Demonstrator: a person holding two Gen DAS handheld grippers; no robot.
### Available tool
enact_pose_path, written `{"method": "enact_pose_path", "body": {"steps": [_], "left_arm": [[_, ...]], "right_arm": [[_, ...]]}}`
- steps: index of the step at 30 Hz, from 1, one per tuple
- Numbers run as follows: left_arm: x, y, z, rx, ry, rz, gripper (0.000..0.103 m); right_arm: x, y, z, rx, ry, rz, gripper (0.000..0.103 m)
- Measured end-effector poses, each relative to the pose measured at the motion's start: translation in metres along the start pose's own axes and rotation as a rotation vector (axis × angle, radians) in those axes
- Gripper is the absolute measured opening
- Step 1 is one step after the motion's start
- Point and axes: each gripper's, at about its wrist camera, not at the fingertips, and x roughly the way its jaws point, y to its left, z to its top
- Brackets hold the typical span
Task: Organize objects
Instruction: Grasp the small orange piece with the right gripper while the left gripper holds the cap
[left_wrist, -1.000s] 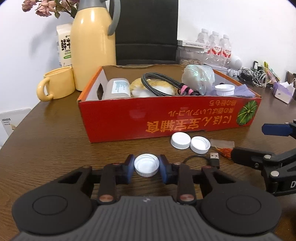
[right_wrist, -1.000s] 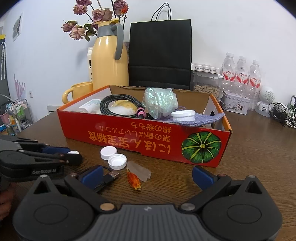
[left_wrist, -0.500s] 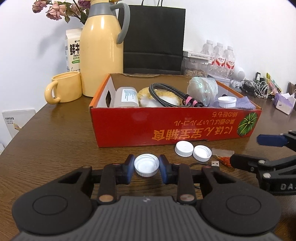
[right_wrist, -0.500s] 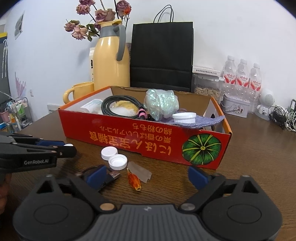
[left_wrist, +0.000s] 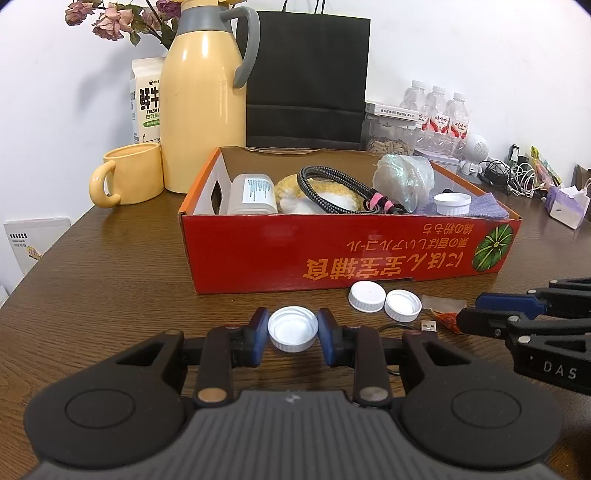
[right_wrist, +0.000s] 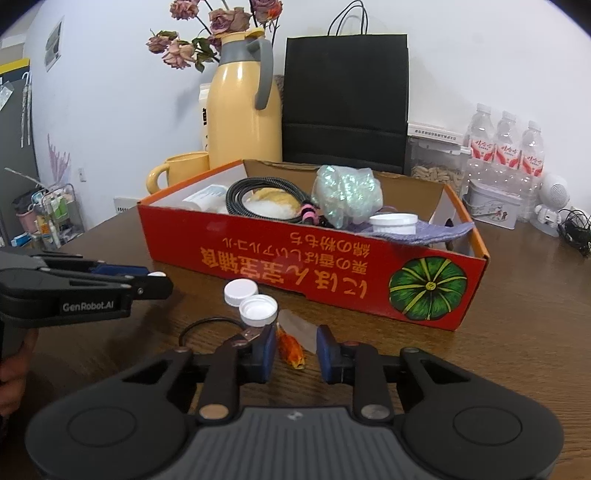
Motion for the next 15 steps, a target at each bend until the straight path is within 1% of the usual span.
{"method": "enact_pose_path", "body": {"steps": [10,12,14,15], "left_arm": [[-0.003,-0.001,0.000,0.003,-0.008,-0.005,0.029],[-0.003,-0.001,0.000,0.002,-0.009,-0.006,0.029],[-0.003,0.000,0.000,0.003,-0.010,-0.007,0.029],[-0.003,0.000,0.000,0.003,-0.010,-0.006,0.029]], "right_arm": [[0.010,0.001,-0.004,-0.002,0.042,0.016,0.023],[0.012,0.002,-0.004,-0.009,0.050,0.014,0.019],[0.012,0.003,-0.005,-0.015,0.050,0.013,0.018],[0.012,0.003,-0.005,-0.019,0.049,0.013,0.014]]}}
